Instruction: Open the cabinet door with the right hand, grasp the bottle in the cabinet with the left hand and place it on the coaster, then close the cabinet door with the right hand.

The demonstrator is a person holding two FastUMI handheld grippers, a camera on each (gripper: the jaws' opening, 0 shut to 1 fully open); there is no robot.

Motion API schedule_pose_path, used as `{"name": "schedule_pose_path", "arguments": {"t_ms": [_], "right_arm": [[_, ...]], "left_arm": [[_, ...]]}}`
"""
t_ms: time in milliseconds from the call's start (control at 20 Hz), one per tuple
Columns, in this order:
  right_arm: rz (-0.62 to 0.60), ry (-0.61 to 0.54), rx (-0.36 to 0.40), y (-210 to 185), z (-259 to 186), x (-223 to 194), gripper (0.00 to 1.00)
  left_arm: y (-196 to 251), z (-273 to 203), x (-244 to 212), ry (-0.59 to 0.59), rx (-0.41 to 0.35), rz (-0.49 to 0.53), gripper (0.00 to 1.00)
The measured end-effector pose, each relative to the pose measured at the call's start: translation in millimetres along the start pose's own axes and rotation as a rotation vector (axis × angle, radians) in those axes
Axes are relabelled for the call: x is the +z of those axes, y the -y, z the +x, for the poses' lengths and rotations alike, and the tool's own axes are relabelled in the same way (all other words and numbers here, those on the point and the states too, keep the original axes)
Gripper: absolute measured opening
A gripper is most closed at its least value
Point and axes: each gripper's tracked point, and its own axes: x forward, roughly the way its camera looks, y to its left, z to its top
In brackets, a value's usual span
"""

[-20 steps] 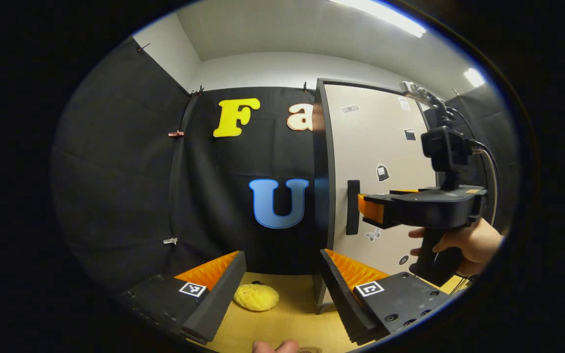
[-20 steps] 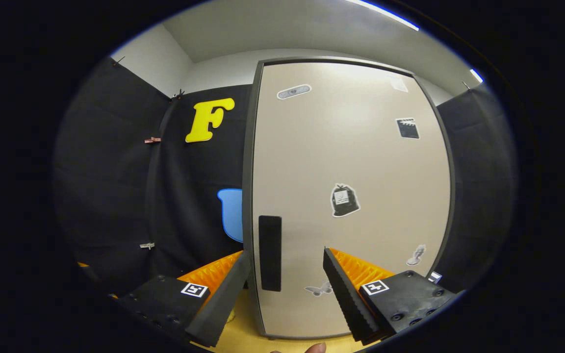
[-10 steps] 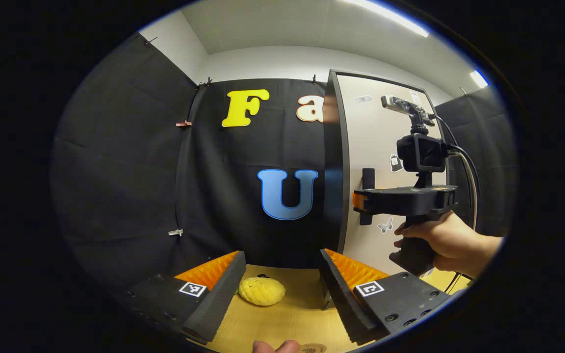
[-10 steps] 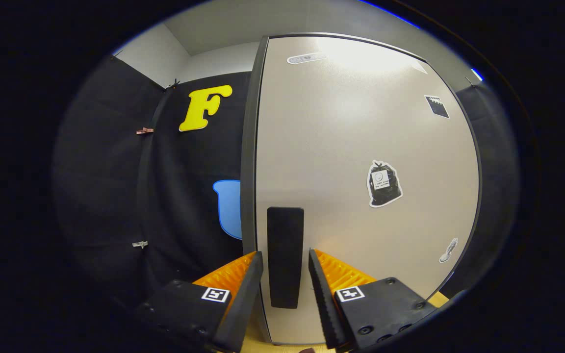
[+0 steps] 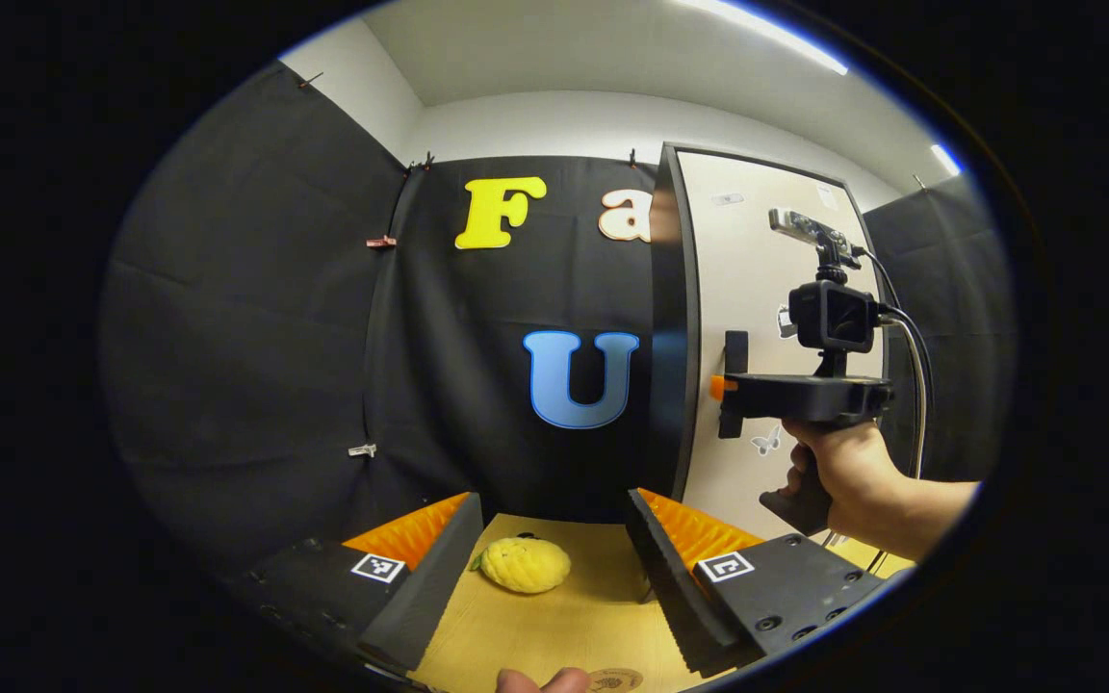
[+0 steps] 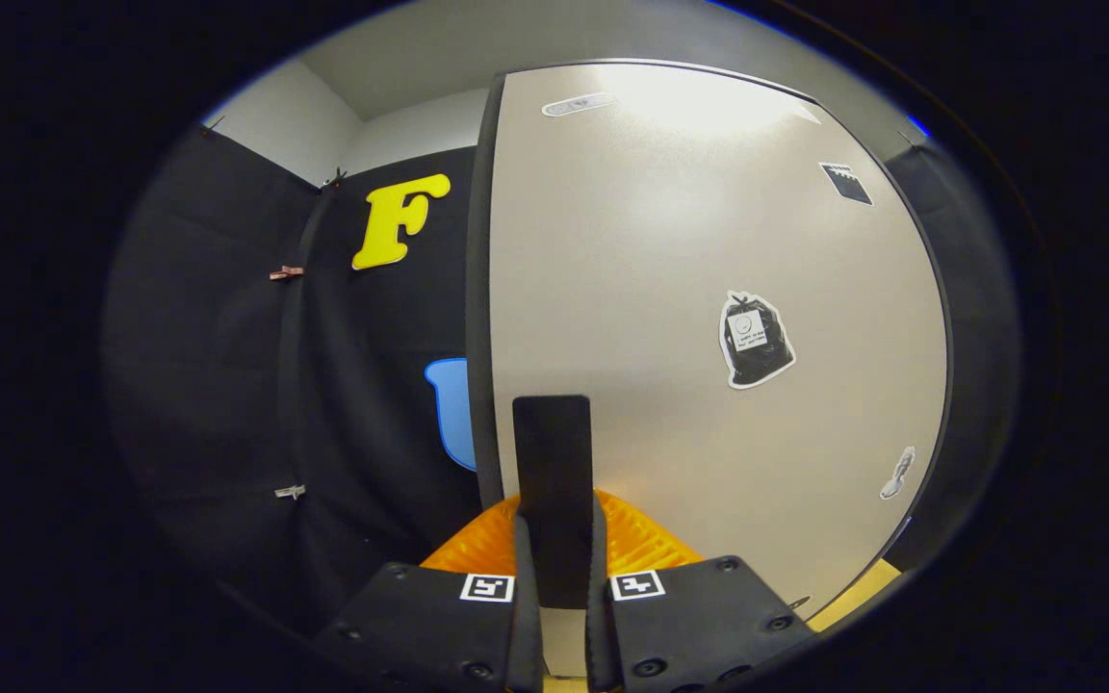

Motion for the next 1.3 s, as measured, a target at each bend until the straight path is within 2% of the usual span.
{"name": "schedule_pose_path", "arguments": {"t_ms": [450, 800, 1050, 1300], "right_arm": [[0.05, -0.028, 0.118, 3.4, -70.0, 4.4, 0.22], [0.073, -0.037, 0.169, 22.9, -120.1, 12.1, 0.22], [0.081, -0.042, 0.18, 41.2, -157.7, 16.1, 0.22], [0.087, -0.044, 0.158, 66.8, -188.5, 20.6, 0.21]], "left_arm": [[25.7, -30.5, 15.2, 0.028, -0.02, 0.003, 0.94], [54.0, -51.1, 14.7, 0.021, -0.061, -0.004, 0.95], [70.8, -61.3, 20.9, 0.032, -0.096, 0.003, 0.94], [88.2, -70.7, 26.4, 0.056, -0.141, 0.018, 0.94]]}}
